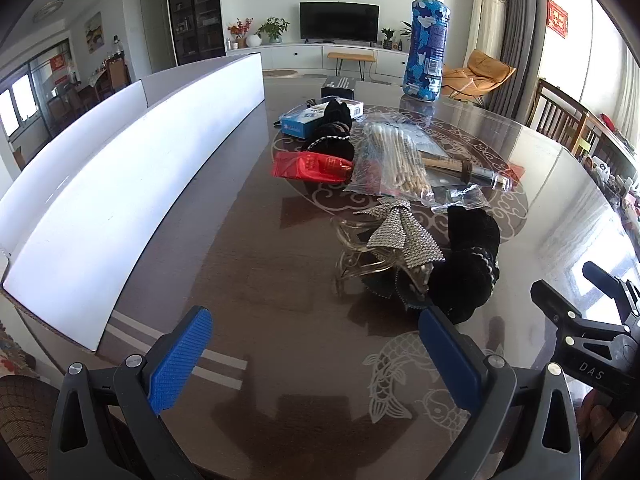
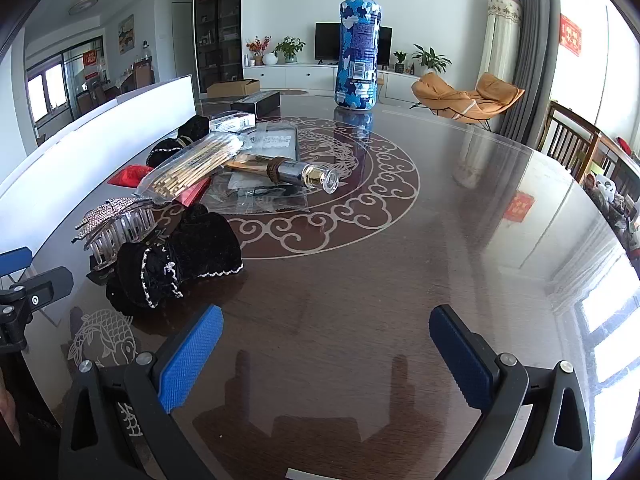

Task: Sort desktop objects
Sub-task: 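Move both tools toward the bow clip and black scrunchie on the table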

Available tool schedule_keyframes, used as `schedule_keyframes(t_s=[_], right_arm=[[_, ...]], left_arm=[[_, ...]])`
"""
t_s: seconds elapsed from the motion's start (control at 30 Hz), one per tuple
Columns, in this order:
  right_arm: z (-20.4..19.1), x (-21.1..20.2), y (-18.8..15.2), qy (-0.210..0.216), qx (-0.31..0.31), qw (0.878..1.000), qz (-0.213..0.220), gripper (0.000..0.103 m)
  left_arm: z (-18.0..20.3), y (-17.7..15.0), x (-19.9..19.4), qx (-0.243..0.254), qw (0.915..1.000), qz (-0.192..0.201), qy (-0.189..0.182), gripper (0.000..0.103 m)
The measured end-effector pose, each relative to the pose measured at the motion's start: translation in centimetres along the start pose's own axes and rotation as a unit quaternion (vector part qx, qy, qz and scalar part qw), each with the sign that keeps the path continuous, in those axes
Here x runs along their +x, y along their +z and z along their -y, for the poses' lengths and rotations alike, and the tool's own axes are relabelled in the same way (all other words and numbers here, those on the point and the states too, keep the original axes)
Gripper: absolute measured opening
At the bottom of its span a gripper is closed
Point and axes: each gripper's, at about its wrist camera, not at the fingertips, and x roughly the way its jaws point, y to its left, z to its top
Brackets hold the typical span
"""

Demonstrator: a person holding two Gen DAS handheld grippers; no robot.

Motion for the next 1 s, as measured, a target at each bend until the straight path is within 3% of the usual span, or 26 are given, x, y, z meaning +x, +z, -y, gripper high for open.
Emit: schedule_keyframes(t_s=[1.0], right_arm=[[-0.15, 0.06, 0.02, 0.000, -0.001, 1.000, -0.003, 0.103]], left_arm=[[-0.04, -0.63, -0.19, 0.008, 0.9999, -0.009, -0.003, 0.103]])
